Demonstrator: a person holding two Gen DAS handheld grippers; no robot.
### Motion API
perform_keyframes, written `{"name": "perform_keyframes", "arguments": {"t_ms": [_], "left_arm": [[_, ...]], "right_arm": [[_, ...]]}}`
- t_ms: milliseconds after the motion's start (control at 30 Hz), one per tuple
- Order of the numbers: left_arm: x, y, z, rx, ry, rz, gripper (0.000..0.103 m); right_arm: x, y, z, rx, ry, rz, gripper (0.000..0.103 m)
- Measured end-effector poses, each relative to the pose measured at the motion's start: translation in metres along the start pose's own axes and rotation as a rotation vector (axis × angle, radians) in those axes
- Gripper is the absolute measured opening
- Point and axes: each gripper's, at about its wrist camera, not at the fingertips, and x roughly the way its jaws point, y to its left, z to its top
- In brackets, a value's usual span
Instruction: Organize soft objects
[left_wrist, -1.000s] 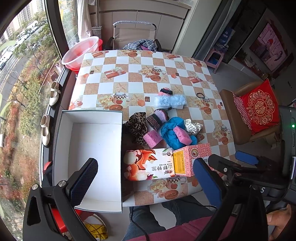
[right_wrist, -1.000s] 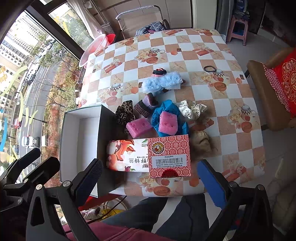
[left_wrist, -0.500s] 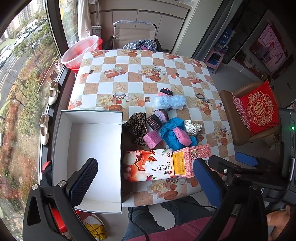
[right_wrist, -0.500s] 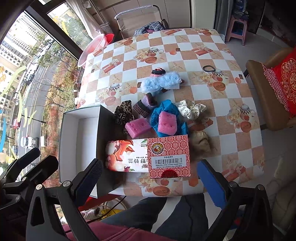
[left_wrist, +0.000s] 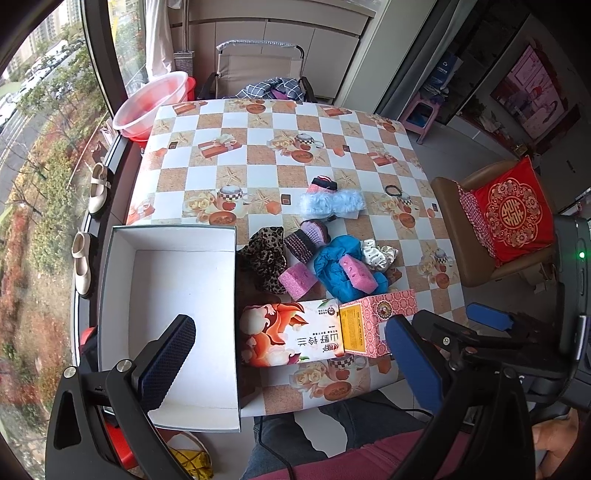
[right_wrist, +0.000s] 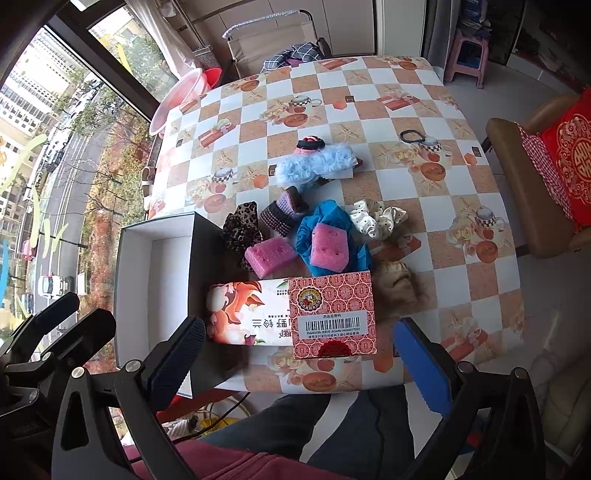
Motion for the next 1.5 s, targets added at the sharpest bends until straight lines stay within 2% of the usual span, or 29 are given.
{"name": "perform_keyframes", "arguments": {"t_ms": [133, 233, 467, 767, 1033, 1300, 1500], "left_arm": [[0.002, -0.004, 0.004, 0.004, -0.004, -0.009, 0.103], [0.004, 0.007, 0.007, 0.004, 0.0, -0.018, 0.103], [0.008, 0.001, 0.009, 0.031, 0.024, -0.082, 0.103], [0.035, 0.036, 0.016, -0.035, 0.127, -0.111, 0.103], [0.066, 0.039, 0.047, -0.024, 0.184, -0.067, 0.103], [0.115, 0.015, 0.095, 0.003, 0.23, -0.025, 0.103], [0.169, 0.004, 0.151, 0.009, 0.2, 0.077, 0.103]], "right_arm": [[0.001, 0.0, 0.001, 0.0, 0.0, -0.006, 0.103], [0.001, 0.0, 0.001, 0.001, -0.004, -0.006, 0.103], [-0.001, -0.008, 0.006, 0.044, -0.008, -0.008, 0.103], [0.007, -0.021, 0.006, 0.103, 0.027, -0.034, 0.103], [0.012, -0.058, 0.019, 0.169, 0.047, -0.062, 0.103], [0.042, -0.109, 0.049, 0.204, 0.11, -0.071, 0.103], [0.078, -0.127, 0.078, 0.152, 0.166, -0.058, 0.103]]}}
